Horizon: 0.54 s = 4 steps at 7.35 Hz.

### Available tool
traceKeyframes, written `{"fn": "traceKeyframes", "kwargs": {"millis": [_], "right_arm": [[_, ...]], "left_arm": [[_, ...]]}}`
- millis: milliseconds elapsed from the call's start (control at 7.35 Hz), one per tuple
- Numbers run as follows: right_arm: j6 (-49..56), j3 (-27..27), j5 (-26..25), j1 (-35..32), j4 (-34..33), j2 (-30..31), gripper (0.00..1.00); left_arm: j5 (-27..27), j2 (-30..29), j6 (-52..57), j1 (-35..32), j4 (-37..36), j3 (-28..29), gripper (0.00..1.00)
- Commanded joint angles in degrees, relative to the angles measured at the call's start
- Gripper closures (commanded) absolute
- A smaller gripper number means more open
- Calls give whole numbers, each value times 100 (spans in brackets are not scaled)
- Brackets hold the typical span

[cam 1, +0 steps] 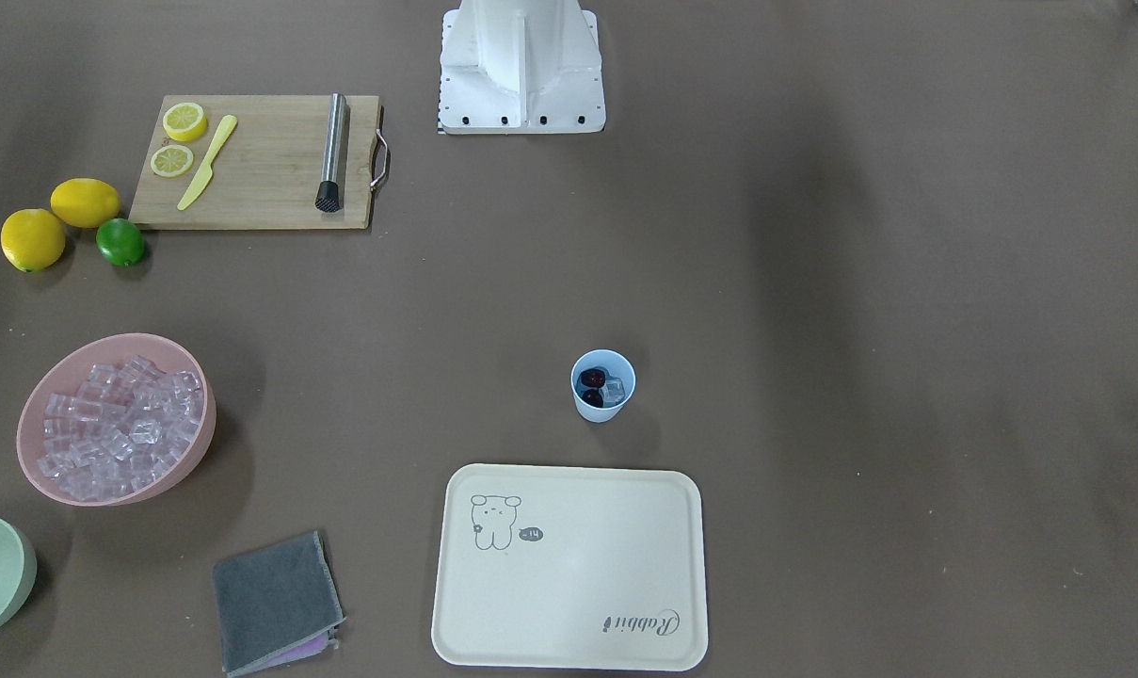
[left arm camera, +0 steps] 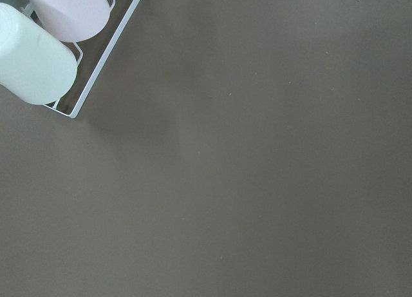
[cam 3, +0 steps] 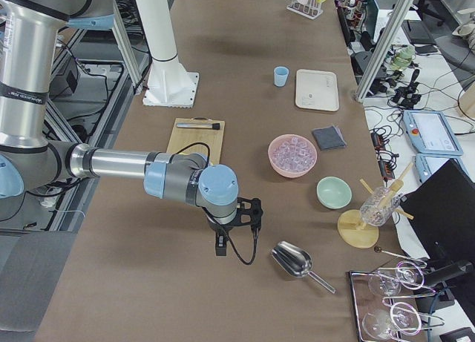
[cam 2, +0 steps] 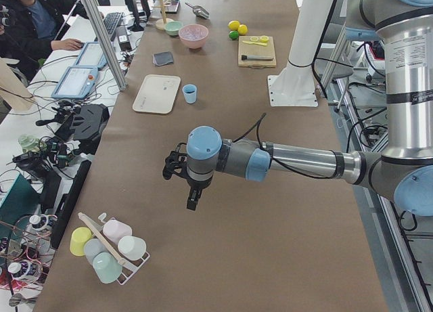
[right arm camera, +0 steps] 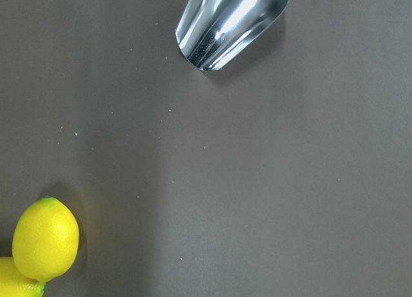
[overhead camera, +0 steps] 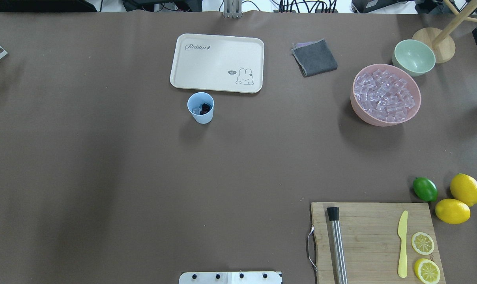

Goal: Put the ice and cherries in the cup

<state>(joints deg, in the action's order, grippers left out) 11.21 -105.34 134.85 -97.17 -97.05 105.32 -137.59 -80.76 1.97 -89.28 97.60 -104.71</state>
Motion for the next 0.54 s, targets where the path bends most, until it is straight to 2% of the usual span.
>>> {"fn": "traceKeyframes", "kwargs": {"millis": [0, 408], "right_arm": [[4, -48, 7, -39, -16, -11, 1], [-4, -197, -11, -39, 45, -29, 1]], "left_arm": [[-22, 17, 23, -2, 5, 4, 2], [4, 8, -30, 15, 101, 38, 2]]}}
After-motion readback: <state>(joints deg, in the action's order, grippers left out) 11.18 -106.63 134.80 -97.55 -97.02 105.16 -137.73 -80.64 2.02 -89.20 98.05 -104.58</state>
